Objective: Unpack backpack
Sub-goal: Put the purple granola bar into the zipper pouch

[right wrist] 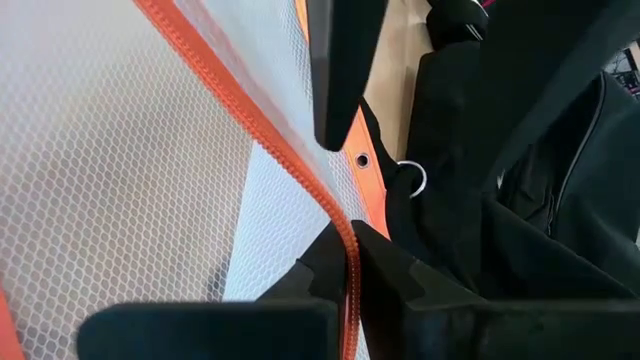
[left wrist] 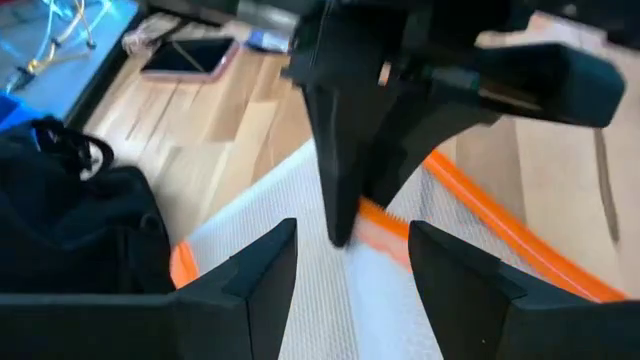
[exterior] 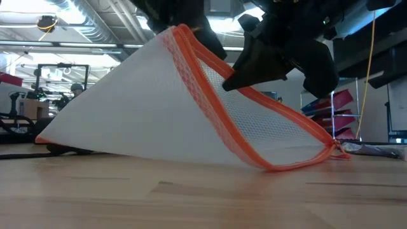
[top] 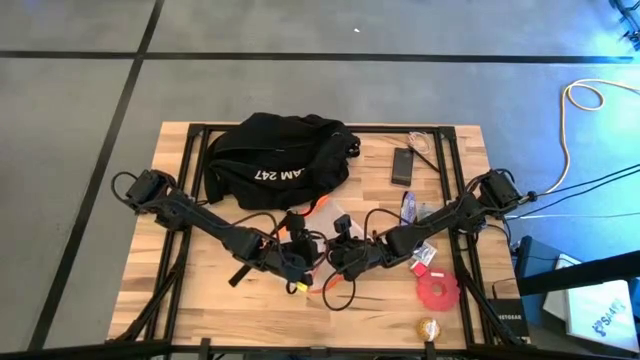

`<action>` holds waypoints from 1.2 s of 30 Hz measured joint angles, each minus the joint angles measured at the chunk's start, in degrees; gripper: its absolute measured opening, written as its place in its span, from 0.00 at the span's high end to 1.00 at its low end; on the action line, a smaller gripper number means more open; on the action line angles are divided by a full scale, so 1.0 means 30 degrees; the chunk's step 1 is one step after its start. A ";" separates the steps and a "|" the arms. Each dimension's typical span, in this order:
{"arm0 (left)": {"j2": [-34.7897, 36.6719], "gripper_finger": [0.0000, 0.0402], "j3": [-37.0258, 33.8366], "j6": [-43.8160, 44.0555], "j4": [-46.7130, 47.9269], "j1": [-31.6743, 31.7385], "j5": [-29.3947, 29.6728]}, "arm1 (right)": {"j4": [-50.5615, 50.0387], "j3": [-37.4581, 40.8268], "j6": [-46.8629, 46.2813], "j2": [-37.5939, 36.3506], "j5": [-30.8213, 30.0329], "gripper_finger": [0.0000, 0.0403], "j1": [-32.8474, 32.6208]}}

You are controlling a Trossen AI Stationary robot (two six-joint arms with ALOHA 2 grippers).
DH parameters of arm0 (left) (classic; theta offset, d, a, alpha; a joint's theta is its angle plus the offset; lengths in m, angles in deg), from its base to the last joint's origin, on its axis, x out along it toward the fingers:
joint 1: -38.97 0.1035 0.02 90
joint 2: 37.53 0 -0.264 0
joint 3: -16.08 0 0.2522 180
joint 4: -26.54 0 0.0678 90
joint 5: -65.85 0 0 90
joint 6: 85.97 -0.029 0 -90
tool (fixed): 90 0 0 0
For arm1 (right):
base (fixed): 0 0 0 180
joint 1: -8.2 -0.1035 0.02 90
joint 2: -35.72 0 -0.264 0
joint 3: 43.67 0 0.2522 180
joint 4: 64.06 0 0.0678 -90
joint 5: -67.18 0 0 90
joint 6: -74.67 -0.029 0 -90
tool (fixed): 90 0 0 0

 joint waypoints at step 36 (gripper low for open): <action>0.0000 0.56 -0.0321 0.2762 -0.0337 0.1428 -0.5798 | -0.0060 0.0000 0.0700 0.0000 0.0175 1.00 0.0000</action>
